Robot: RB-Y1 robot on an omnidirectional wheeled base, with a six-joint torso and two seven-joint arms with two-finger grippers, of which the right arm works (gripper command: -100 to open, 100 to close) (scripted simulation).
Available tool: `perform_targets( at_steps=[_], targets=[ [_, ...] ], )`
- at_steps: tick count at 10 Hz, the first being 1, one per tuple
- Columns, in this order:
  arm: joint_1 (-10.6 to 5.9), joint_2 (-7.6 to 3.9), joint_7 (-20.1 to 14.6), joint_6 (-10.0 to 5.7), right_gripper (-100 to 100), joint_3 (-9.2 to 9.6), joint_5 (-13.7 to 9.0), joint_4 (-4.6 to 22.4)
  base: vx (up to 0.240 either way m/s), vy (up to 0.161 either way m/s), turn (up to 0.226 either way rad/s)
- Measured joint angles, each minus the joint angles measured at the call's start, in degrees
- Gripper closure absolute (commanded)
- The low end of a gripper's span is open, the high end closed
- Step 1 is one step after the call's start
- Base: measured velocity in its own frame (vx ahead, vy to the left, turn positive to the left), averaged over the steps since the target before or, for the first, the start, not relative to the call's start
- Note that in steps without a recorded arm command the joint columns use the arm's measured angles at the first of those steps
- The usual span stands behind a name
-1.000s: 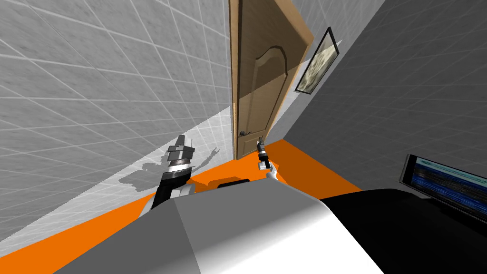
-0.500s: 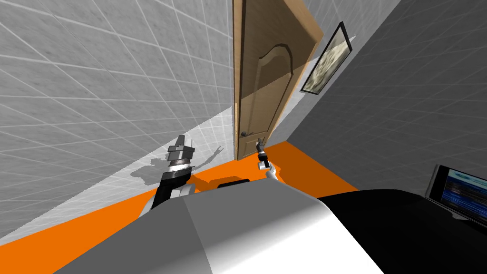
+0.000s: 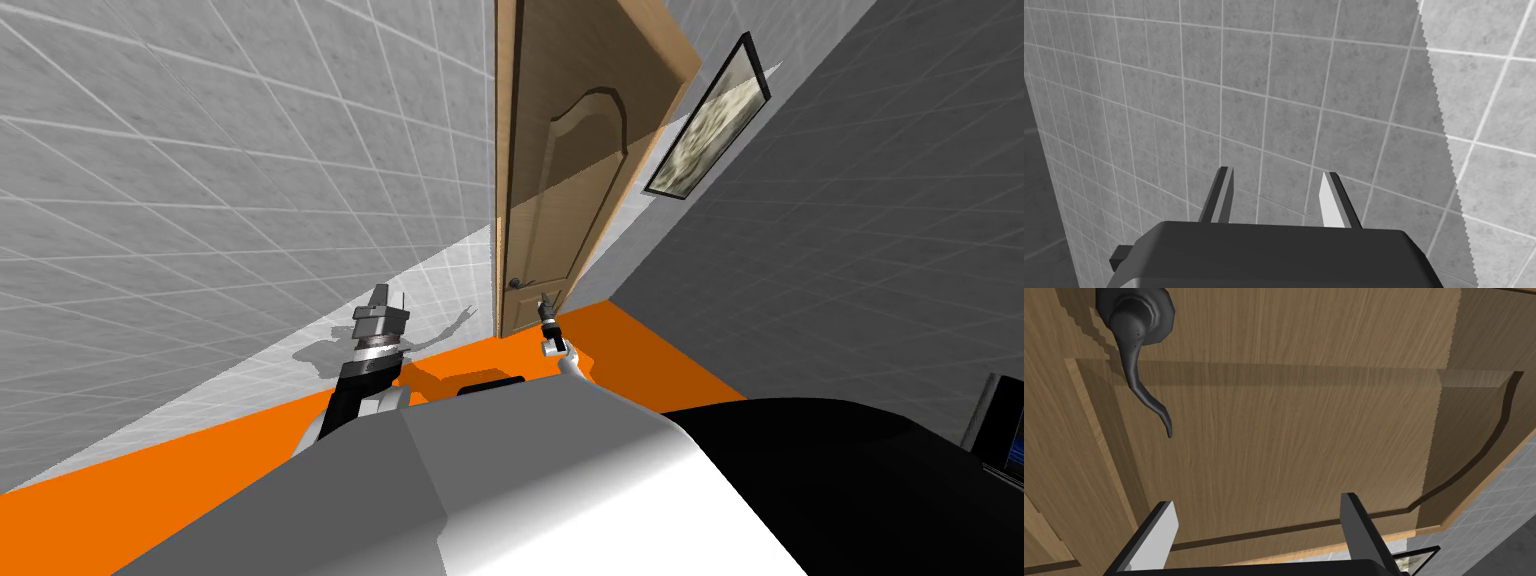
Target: Pull the door open
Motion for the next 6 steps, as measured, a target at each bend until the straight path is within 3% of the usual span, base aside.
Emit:
perform_targets(
  at_steps=[6],
  targets=[
    [-3.86, -0.89, -0.6, -0.31, -100, -0.13, -0.1, 8.5, 0.020, -0.047, 0.108]
  ],
)
